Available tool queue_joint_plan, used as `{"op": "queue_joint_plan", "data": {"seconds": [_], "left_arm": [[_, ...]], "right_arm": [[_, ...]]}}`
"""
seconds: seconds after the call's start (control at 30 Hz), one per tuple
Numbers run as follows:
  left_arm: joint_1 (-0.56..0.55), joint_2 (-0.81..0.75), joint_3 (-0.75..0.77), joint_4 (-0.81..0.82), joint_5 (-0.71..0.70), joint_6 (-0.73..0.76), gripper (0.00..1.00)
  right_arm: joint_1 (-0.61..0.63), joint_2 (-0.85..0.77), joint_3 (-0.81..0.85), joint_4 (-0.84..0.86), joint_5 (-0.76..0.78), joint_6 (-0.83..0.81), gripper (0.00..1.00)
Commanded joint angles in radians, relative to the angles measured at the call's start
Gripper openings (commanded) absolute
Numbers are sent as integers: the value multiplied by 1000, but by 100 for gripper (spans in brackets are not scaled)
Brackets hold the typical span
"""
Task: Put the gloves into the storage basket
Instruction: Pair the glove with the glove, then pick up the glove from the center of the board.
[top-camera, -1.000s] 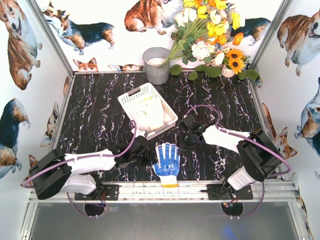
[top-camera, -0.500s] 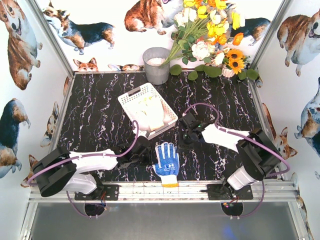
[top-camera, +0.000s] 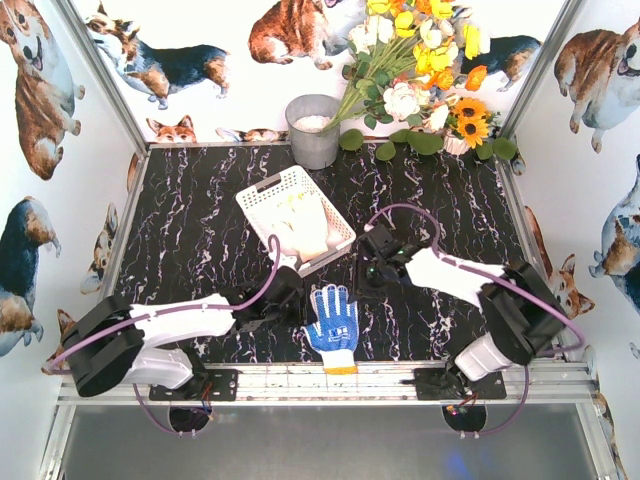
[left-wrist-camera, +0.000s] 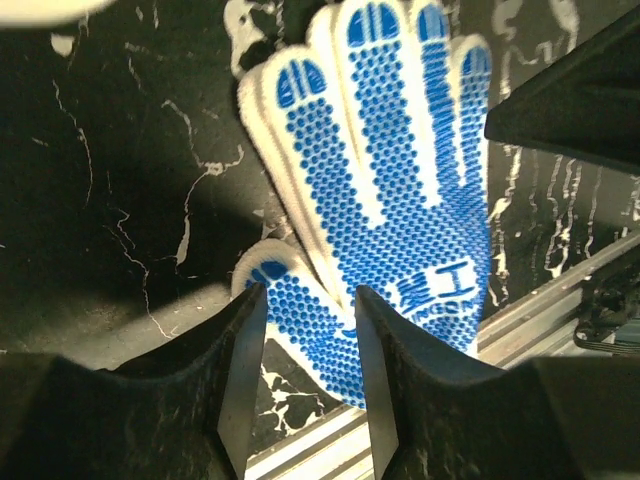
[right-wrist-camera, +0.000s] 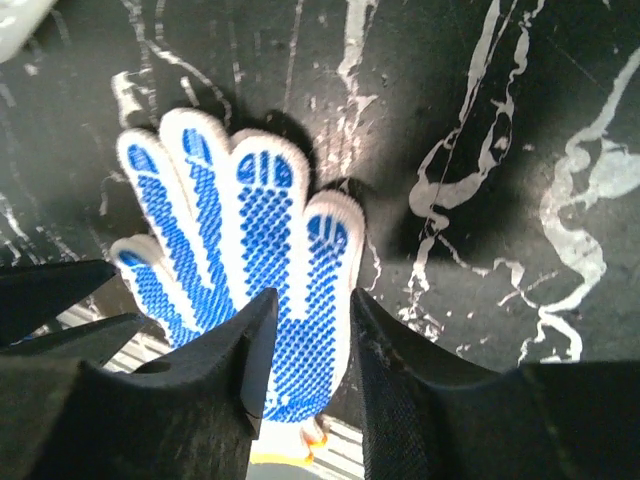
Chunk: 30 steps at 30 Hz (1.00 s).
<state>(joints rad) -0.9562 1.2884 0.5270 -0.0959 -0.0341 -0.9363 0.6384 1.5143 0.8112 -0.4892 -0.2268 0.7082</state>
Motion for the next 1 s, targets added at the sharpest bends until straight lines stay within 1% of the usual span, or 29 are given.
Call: {"op": "queue_joint_plan", "data": {"seconds": [0.0,0.1,0.27,0.37,0.53,0.7,0.8,0.97], "left_arm": [[1,-58,80,-107,-42,93,37],[-5,-83,87,-82,-8,102,36],[-21,-77,48,83,112,61,28],[-37,-46,33,164,161,43,26],[-80,44,48,249,206,38,25],[-116,148,50,365,247,14,23],[-123,194,48,385,243,16,22],[-122,225,24,317,173,11,19]], "right_arm": [[-2,-127,29,-53,-3,-16,40],[-2,-204,-2,-100,-38,-4,44],[3,-351,-105,-141,-120,53,48],[31,-426,-169,-145,-168,97,50],[108,-515,-295,-100,-219,207,53],[138,-576,-406,-16,-263,291,55],[144,-583,-437,51,-281,321,56],[169,-559,-469,145,-281,364,56]]}}
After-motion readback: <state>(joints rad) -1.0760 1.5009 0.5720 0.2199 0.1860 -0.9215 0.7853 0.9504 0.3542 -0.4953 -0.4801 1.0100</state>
